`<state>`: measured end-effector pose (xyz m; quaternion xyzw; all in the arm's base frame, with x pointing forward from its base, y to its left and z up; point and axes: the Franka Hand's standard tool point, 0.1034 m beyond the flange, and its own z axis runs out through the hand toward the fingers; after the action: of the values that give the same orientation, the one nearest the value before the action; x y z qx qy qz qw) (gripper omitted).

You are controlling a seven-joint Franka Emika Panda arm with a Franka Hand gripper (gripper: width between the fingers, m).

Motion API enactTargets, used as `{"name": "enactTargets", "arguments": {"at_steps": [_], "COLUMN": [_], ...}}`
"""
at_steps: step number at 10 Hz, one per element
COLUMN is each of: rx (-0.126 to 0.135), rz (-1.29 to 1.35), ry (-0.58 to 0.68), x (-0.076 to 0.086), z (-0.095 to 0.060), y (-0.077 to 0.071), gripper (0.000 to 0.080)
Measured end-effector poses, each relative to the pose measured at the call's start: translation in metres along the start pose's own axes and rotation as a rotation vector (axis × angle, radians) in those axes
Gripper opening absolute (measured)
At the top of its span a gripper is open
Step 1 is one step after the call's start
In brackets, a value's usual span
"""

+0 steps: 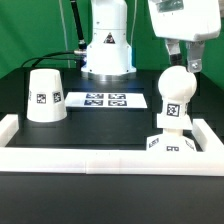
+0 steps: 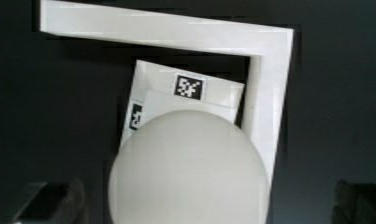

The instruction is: Assemble lamp

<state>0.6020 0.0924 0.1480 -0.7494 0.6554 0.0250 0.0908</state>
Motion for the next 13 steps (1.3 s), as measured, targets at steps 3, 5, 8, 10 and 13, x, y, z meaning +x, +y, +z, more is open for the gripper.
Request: {"name": "enactTargets", "arguments": {"at_steps": [3, 5, 8, 10, 13], "rx": [-0.034, -0.081, -0.078, -0.078, -0.112], "rz": [-0.376, -0.498, -0.507, -0.503, -0.592], "ry": [-0.017, -0.067, -0.071, -0.07, -0.08], "x": [0.006, 0.021, 0.035, 0.039, 0.066], "z": [0.003, -0.004, -0.009, -0.009, -0.011], "y": [0.009, 0.022, 0.023, 0.023, 0.035], "gripper": [0.0698, 0.0698, 0.0698, 0.0698, 0.0698]}}
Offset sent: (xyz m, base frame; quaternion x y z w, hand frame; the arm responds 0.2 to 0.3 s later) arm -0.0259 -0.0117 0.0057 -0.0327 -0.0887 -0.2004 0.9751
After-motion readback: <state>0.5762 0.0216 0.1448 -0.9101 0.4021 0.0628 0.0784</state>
